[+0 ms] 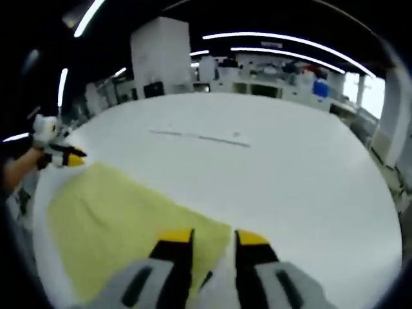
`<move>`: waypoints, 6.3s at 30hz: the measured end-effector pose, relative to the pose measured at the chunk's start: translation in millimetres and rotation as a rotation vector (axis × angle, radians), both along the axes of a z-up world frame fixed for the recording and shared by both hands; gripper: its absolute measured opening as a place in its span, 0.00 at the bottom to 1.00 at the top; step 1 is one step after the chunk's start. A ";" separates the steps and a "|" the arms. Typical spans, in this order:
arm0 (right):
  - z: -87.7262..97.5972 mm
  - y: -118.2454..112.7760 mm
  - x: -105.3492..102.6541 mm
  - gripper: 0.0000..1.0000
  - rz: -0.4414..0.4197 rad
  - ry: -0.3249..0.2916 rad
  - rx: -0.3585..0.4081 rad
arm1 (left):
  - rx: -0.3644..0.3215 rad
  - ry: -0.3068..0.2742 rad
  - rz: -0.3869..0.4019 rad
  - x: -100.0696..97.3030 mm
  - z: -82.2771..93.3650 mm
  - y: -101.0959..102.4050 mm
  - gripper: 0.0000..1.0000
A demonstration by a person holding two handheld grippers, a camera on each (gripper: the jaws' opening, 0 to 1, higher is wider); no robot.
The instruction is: Fold the garment on the visible template until the final outline fits inside the template.
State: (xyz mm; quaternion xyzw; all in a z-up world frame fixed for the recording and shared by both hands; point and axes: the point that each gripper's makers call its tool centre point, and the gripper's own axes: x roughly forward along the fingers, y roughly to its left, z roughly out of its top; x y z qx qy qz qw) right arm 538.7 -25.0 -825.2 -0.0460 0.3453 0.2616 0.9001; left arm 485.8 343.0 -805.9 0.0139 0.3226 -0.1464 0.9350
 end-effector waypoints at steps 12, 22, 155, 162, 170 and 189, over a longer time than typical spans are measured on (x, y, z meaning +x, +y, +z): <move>15.9 9.6 -35.8 0.74 0.031 0.071 0.127 | -0.137 -0.065 0.047 -41.2 22.2 1.6 0.64; 16.3 8.4 -94.3 0.83 0.154 0.090 0.104 | -0.140 -0.087 -0.040 -75.3 26.8 -5.0 0.81; -7.5 -30.1 -213.8 0.00 0.428 0.025 0.024 | 0.023 0.073 -0.235 -199.3 -33.1 -44.4 0.00; -10.4 -29.3 -228.7 0.00 0.419 0.052 0.036 | 0.020 0.080 -0.218 -203.0 -34.9 -44.0 0.00; -9.7 -27.9 -230.3 0.00 0.385 0.054 0.045 | 0.007 0.094 -0.199 -210.5 -38.2 -45.4 0.00; 10.4 -23.2 -222.6 0.62 0.199 0.065 0.108 | -0.081 0.020 -0.096 -198.4 -2.6 -43.6 0.41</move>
